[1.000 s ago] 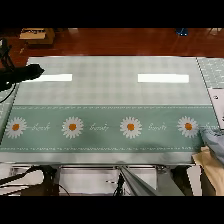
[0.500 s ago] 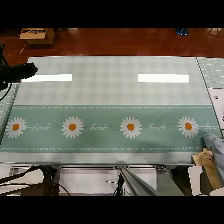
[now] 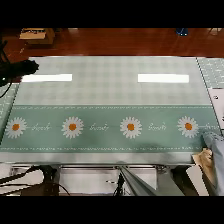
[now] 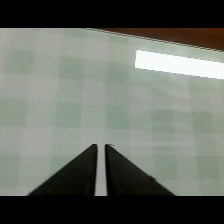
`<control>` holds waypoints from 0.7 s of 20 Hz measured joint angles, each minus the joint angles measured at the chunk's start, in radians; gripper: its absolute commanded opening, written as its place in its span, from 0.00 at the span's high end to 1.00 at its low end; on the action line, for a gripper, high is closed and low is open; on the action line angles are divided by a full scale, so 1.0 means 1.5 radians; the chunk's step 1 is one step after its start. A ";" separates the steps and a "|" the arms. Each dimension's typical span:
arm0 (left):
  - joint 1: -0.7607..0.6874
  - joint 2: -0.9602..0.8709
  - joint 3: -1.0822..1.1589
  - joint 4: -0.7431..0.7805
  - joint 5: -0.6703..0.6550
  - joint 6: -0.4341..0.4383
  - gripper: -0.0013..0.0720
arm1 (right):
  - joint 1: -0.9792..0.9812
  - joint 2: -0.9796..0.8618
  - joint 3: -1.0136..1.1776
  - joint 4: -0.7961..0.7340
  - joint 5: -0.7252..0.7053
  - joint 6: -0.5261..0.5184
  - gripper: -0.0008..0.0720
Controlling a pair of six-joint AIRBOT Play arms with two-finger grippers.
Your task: Fold the shirts.
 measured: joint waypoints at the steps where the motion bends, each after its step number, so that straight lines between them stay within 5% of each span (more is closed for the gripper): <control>1: -0.015 0.000 0.017 -0.010 -0.013 0.002 0.14 | 0.074 -0.018 0.054 0.041 -0.039 0.001 0.33; 5: -0.117 -0.001 0.092 -0.002 -0.086 -0.024 0.14 | 0.390 -0.118 0.178 0.145 -0.164 0.073 0.33; 8: -0.217 -0.004 0.127 0.117 -0.145 -0.145 0.14 | 0.583 -0.220 0.209 0.223 -0.204 0.124 0.20; 10: -0.282 -0.009 0.137 0.242 -0.193 -0.245 0.03 | 0.674 -0.280 0.218 0.260 -0.214 0.140 0.20; 14: -0.364 -0.026 0.145 0.422 -0.268 -0.383 0.01 | 0.772 -0.348 0.225 0.291 -0.181 0.151 0.20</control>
